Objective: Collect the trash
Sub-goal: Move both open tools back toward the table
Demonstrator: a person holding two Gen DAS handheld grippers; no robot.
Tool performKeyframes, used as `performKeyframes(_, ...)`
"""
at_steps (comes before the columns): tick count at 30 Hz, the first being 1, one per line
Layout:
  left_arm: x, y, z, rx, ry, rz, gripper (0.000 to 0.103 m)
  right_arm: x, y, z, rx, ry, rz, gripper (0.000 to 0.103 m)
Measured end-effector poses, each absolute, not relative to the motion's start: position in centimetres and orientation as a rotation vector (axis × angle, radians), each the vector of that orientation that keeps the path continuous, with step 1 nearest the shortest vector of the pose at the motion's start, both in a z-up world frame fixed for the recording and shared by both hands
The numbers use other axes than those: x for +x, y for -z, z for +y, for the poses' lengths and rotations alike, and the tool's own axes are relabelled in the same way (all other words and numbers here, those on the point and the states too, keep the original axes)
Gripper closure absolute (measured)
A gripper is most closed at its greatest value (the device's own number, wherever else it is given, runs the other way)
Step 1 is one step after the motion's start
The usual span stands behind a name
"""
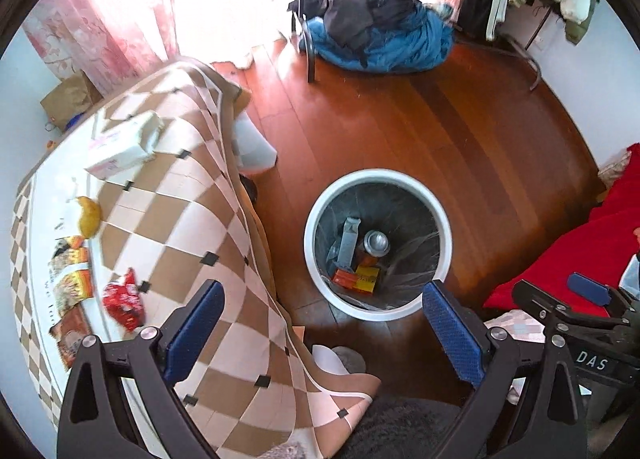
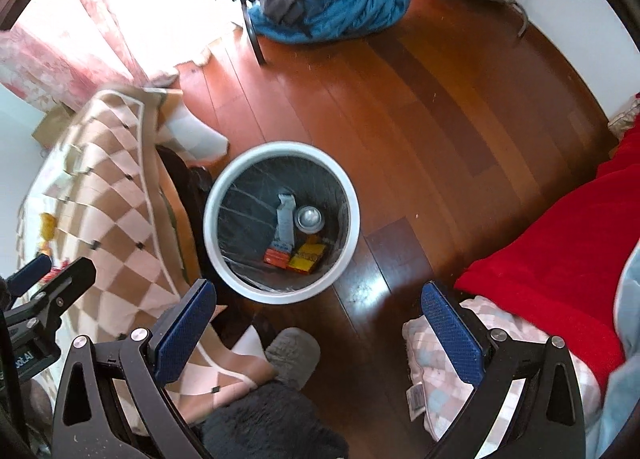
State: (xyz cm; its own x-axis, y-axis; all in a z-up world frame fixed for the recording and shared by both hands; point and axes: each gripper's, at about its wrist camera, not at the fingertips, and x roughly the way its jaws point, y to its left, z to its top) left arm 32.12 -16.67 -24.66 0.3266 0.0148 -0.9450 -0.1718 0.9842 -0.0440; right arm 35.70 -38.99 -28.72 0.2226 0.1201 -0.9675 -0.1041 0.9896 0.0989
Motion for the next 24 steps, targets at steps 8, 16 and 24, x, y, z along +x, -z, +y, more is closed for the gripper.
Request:
performKeyframes(8, 28.6, 18.1, -14.2, -0.178, -0.16, 1.099, 0.002, 32.7, 20.5, -37.8, 0.085, -0.188, 1.208, 0.0)
performKeyframes(16, 23.8, 13.9, -6.9, -0.247, -0.279, 0.997, 0.002, 29.6, 16.3, -29.9, 0.104, -0.354, 1.164, 0.0)
performKeyframes(24, 17.6, 18.2, 5.3, -0.34, -0.519, 1.049, 0.002, 28.0, 20.5, -17.1, 0.012, -0.537, 1.26, 0.0)
